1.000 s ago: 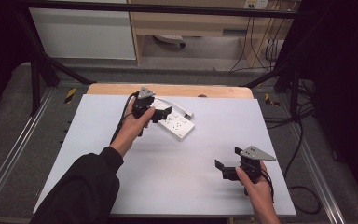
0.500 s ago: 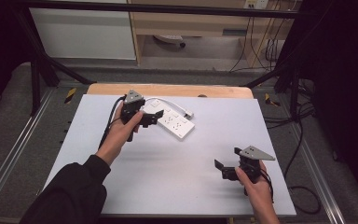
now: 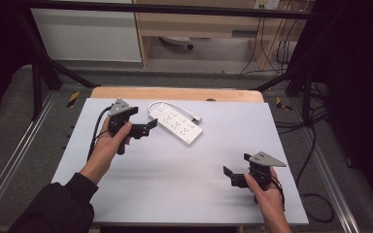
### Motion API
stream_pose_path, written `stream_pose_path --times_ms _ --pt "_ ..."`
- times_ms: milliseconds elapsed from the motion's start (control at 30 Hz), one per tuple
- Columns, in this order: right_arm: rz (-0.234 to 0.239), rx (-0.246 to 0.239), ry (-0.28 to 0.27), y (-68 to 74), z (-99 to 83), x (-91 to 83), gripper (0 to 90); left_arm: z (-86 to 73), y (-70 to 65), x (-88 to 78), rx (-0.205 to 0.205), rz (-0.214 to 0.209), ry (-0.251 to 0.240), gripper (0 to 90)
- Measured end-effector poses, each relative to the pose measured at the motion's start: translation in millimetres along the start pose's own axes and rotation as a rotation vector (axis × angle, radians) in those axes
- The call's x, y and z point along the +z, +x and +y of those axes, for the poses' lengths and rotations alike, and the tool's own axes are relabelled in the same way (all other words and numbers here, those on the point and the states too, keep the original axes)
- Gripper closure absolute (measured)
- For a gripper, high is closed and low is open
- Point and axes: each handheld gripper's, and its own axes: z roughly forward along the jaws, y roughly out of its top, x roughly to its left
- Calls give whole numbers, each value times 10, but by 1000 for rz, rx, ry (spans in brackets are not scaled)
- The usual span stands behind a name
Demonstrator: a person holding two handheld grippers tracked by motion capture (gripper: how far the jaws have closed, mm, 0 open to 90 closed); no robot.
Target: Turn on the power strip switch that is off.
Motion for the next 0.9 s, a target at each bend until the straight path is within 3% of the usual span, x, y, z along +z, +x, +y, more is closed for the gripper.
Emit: stream_pose_path --times_ms 233,300,400,533,633,767,900 --pt "-2 2 -4 -2 1 1 23 -169 9 -259 -25 2 -17 79" --pt "-1 4 -6 -3 1 -1 23 -242 -7 -347 -8 12 -21 79" --pt "-3 3 -7 -9 0 -6 23 -364 -23 -479 -16 16 -23 79" --pt "-6 0 -6 -7 1 -2 23 -567 -18 -707 -70 17 -39 78" --pt "-8 1 -4 -10 1 -1 23 -698 0 -884 -93 45 -57 83" --pt "-13 0 -5 -17 2 1 23 -867 6 -1066 -64 81 -39 85" --pt "-20 3 1 -23 -3 -3 23 -1029 -8 -1206 -75 81 -20 85"
